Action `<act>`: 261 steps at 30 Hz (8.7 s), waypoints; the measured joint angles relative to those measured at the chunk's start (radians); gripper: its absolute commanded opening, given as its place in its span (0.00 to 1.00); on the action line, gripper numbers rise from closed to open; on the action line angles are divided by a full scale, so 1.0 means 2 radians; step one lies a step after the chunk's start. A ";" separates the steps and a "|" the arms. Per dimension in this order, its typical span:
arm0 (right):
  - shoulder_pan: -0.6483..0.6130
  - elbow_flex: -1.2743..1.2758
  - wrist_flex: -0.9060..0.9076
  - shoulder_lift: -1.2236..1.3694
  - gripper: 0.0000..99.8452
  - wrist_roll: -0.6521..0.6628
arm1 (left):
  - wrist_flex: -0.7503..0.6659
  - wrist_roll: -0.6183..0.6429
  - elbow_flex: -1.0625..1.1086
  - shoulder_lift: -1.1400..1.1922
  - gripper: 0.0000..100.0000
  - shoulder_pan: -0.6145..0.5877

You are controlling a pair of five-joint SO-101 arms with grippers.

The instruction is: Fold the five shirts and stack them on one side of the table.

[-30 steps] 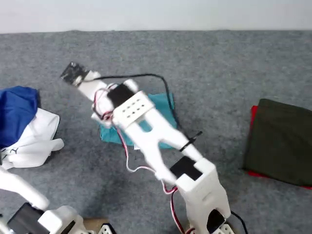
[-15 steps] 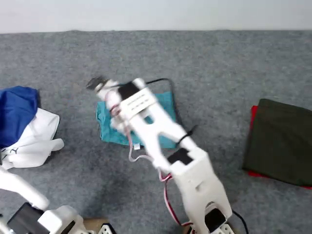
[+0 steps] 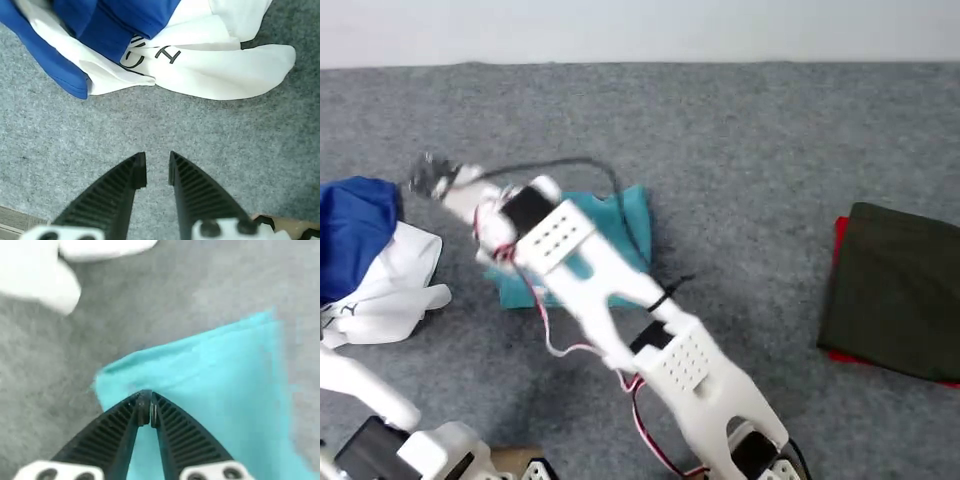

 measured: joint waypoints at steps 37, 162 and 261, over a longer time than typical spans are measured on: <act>0.217 -0.102 0.024 0.115 0.04 0.000 | 0.000 0.000 0.000 0.000 0.08 0.000; 0.354 0.383 0.120 -0.305 0.28 -0.316 | 0.002 -0.003 0.061 -0.158 0.08 0.079; 0.776 0.420 -0.051 -0.271 0.01 0.228 | 0.002 -0.003 0.061 -0.158 0.08 0.047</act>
